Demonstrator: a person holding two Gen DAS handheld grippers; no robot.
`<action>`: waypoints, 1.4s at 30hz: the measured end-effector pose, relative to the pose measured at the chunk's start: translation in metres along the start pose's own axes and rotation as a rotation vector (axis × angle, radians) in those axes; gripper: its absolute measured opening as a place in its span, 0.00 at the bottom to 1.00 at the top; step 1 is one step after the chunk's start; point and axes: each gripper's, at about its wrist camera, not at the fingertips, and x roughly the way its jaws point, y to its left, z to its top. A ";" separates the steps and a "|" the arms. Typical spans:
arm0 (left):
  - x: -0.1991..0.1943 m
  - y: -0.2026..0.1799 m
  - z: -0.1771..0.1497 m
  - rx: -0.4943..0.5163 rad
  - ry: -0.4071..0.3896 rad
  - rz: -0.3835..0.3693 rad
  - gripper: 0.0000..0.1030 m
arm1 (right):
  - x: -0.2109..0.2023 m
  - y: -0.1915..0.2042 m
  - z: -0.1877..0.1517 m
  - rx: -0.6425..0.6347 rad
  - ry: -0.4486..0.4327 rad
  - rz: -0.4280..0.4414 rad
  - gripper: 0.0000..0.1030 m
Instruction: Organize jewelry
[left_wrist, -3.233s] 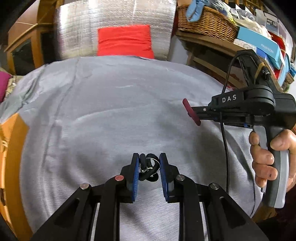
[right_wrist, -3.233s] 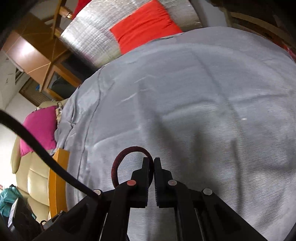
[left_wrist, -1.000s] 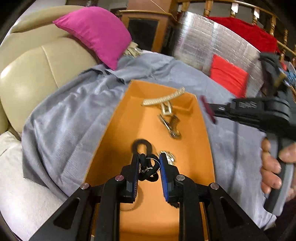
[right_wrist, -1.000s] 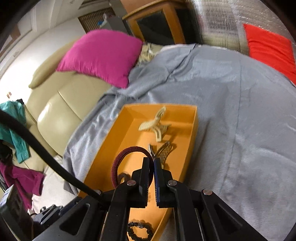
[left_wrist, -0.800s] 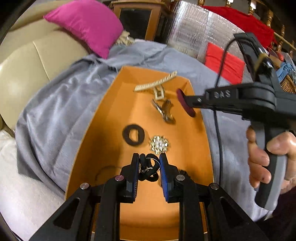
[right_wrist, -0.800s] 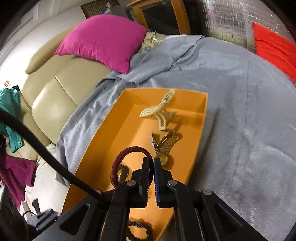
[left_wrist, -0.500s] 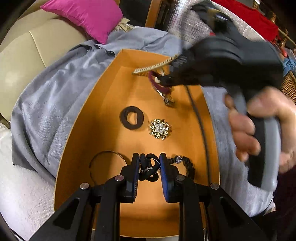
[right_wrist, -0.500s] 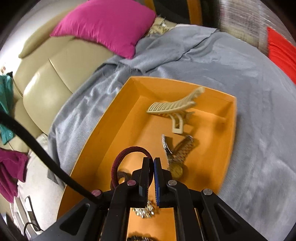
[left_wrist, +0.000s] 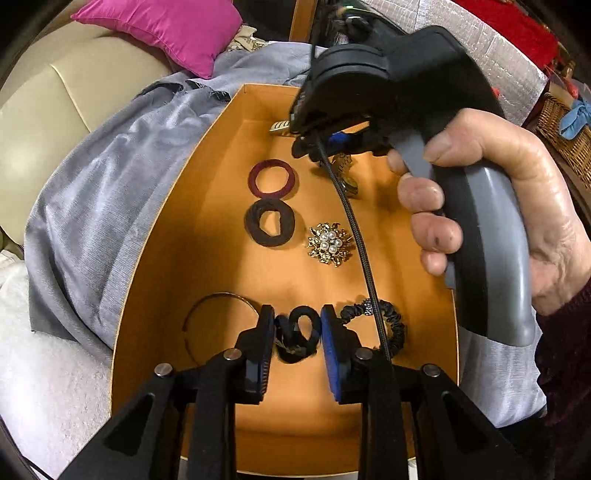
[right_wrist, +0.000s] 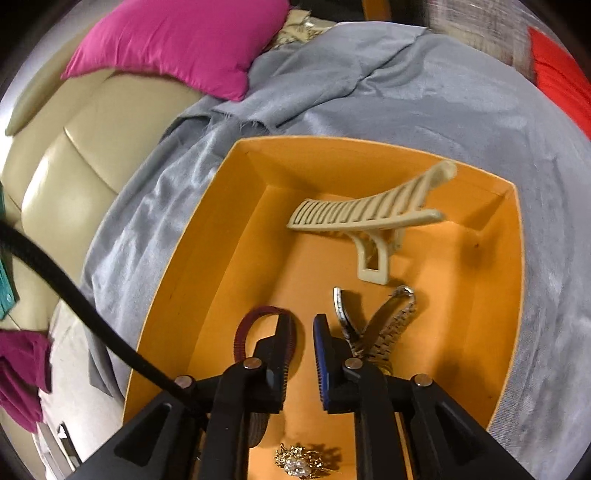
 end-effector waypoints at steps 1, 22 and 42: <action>0.000 0.000 0.000 0.003 -0.002 0.010 0.31 | -0.002 -0.002 -0.001 0.009 -0.003 0.007 0.14; -0.064 -0.020 -0.007 0.022 -0.239 0.320 0.65 | -0.155 -0.052 -0.100 0.005 -0.167 0.086 0.38; -0.177 -0.024 -0.042 0.000 -0.356 0.486 0.85 | -0.268 0.020 -0.233 -0.064 -0.405 -0.010 0.60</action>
